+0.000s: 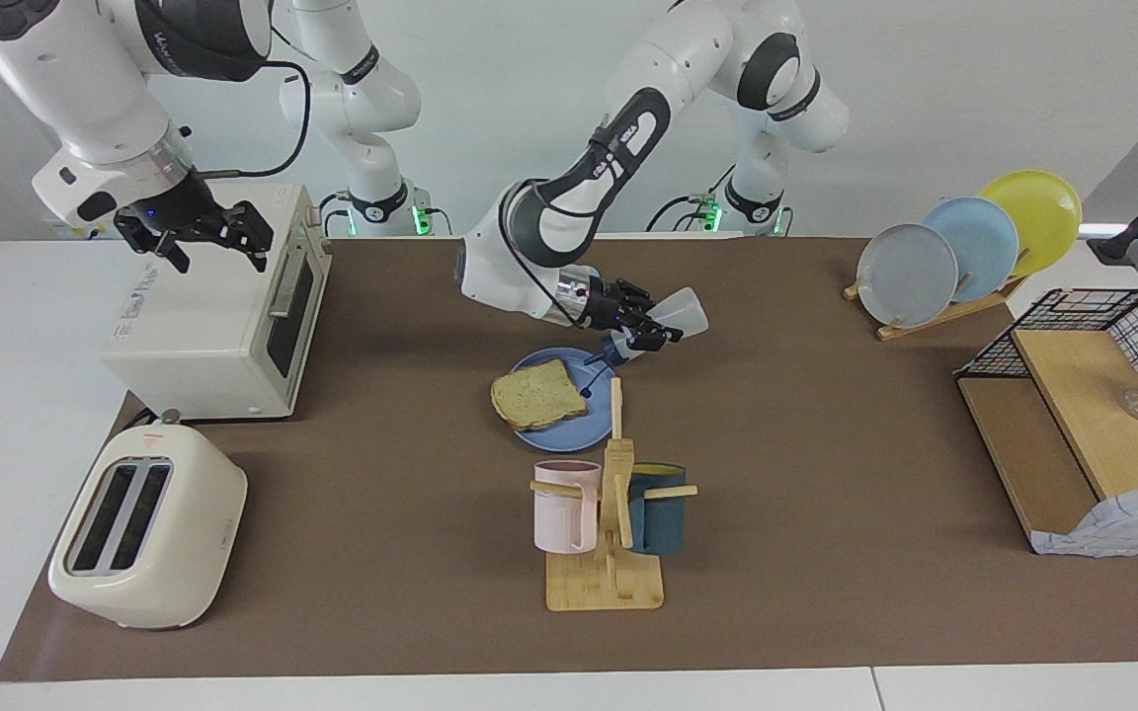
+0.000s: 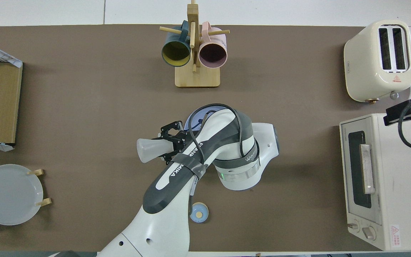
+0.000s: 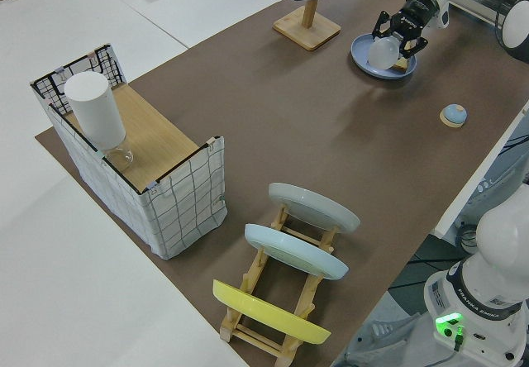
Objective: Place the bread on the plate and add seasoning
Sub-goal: 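Tilt the shaker over the bread and shake seasoning with the left gripper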
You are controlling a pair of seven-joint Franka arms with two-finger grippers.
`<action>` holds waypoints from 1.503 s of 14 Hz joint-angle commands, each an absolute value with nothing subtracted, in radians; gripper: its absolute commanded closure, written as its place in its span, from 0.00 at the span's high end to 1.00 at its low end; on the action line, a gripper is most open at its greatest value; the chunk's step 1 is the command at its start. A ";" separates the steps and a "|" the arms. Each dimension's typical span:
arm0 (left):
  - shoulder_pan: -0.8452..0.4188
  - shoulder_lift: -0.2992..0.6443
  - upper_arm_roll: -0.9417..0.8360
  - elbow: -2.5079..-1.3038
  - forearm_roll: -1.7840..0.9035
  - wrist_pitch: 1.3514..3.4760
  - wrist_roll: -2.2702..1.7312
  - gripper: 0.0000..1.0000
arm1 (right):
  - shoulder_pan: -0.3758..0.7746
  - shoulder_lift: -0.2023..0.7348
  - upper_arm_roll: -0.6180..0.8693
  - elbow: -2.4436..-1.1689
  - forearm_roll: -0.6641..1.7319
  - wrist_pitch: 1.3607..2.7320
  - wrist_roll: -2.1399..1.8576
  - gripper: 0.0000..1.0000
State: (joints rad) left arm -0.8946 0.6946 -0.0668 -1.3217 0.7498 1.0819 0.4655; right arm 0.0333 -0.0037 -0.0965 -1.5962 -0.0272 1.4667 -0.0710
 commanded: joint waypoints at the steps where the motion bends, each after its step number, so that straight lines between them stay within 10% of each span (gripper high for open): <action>1: -0.937 0.780 -0.061 -1.252 0.853 0.982 0.471 0.00 | 0.035 -0.017 -0.094 -1.600 -0.031 1.470 -0.089 1.00; 21: -0.946 0.765 -0.054 -1.420 1.203 1.244 0.664 0.00 | 0.032 -0.021 -0.094 -1.609 -0.031 1.465 -0.089 1.00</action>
State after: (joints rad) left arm -0.9405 0.7894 -0.0559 -1.3910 1.1789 1.2277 0.6415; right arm 0.0373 -0.0065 -0.0954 -1.5968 -0.0271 1.4665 -0.0710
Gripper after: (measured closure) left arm 0.542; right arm 0.000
